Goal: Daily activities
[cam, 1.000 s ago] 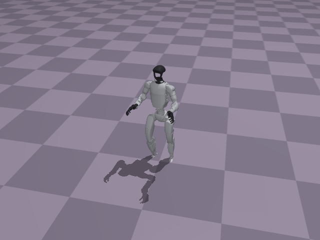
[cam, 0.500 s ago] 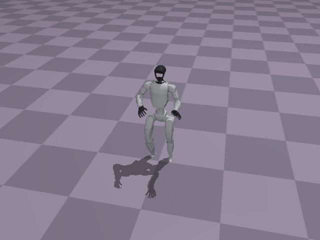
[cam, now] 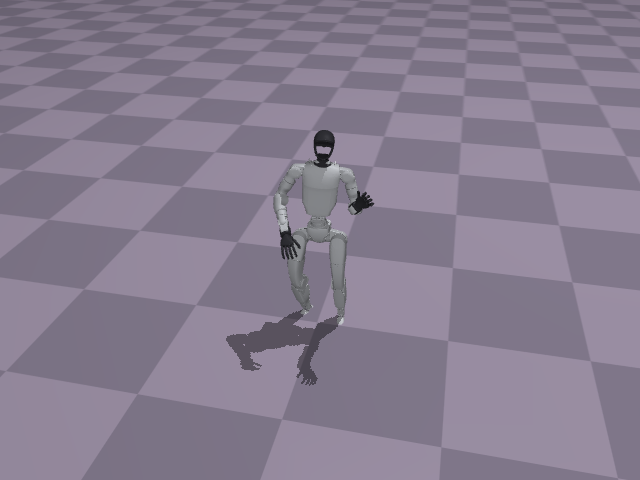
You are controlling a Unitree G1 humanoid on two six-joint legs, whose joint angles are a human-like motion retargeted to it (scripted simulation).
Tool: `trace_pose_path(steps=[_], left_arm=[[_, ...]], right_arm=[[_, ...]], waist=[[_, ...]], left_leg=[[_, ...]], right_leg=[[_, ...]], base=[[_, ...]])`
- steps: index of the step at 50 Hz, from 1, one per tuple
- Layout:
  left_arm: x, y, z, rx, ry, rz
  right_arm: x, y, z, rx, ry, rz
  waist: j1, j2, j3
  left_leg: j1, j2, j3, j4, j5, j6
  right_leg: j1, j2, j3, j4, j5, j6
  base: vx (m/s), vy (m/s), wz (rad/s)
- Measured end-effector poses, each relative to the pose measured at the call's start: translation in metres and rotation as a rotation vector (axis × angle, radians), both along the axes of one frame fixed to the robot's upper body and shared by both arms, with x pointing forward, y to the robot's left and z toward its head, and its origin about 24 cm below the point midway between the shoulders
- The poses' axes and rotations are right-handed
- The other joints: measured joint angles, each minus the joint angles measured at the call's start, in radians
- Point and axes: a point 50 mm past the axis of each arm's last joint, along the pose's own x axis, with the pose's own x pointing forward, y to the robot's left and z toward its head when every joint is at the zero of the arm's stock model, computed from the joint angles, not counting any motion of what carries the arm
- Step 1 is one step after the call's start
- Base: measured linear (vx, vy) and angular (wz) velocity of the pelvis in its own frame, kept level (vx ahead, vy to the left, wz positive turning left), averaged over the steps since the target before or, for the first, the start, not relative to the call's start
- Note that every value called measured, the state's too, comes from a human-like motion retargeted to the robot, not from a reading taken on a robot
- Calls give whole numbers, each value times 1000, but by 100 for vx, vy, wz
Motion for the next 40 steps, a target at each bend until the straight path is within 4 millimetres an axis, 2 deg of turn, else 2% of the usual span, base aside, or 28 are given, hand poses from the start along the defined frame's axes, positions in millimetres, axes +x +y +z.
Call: trace_pose_path(steps=[5,10,23,33,40], left_arm=[[-3,-21,37,95,-170,-54],[-7,-36,54,154,-248,-96],[-3,-53,48,211,-185,-191],[2,-62,44,250,-138,-252],[1,-68,44,262,-142,-288]], right_arm=[[-8,-8,-5,-45,36,41],[-10,-12,-3,-50,37,73],[-15,-15,-3,-43,63,88],[-21,-19,-9,-58,107,74],[-22,-23,-7,-57,84,70]], waist=[[-28,17,-15],[-49,35,-28],[-70,66,-51],[-69,82,-59],[-71,88,-63]], left_leg=[[-32,23,-18,31,-11,-15],[-64,44,-31,60,-22,-26],[-110,75,-52,84,-33,-38],[-120,79,-70,69,-27,-47],[-121,78,-80,49,-19,-50]], right_leg=[[13,30,-18,-41,20,-10],[19,60,-28,-80,41,-20],[33,111,-35,-164,91,-40],[46,128,-45,-206,118,-50],[48,132,-52,-217,129,-56]], base=[[-2,-3,25],[0,0,4],[0,0,0],[0,0,0],[0,0,0]])
